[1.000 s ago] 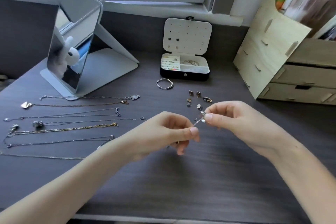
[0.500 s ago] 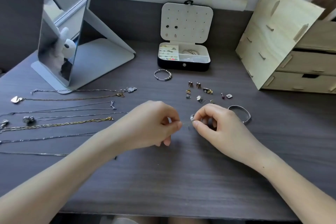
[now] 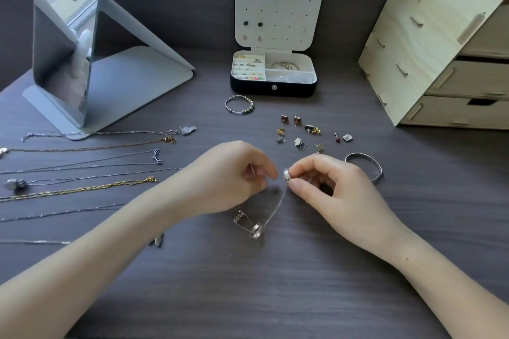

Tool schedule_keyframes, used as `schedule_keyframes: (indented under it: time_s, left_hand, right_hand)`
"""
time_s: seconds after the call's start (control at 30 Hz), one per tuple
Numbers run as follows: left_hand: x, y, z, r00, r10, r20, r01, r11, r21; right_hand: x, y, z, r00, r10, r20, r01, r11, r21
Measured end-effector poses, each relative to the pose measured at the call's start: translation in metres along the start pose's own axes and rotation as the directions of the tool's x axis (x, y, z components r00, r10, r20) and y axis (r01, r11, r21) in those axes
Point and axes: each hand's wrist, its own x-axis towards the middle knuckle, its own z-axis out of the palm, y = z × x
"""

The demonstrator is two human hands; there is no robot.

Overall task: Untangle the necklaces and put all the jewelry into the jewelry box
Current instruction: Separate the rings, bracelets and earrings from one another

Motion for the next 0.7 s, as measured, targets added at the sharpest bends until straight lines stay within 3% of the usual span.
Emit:
schedule_keyframes:
  time_s: [0.3, 0.7]
  left_hand:
    - [0.009, -0.003, 0.009, 0.995, 0.102, 0.010, -0.095, 0.954, -0.285]
    - [0.007, -0.015, 0.009, 0.995, 0.095, -0.018, -0.096, 0.954, -0.283]
  right_hand:
    - [0.001, -0.004, -0.001, 1.000, -0.023, 0.003, 0.023, 0.999, 0.032]
    - [0.003, 0.001, -0.001, 0.999, -0.038, -0.029, 0.039, 0.999, 0.013]
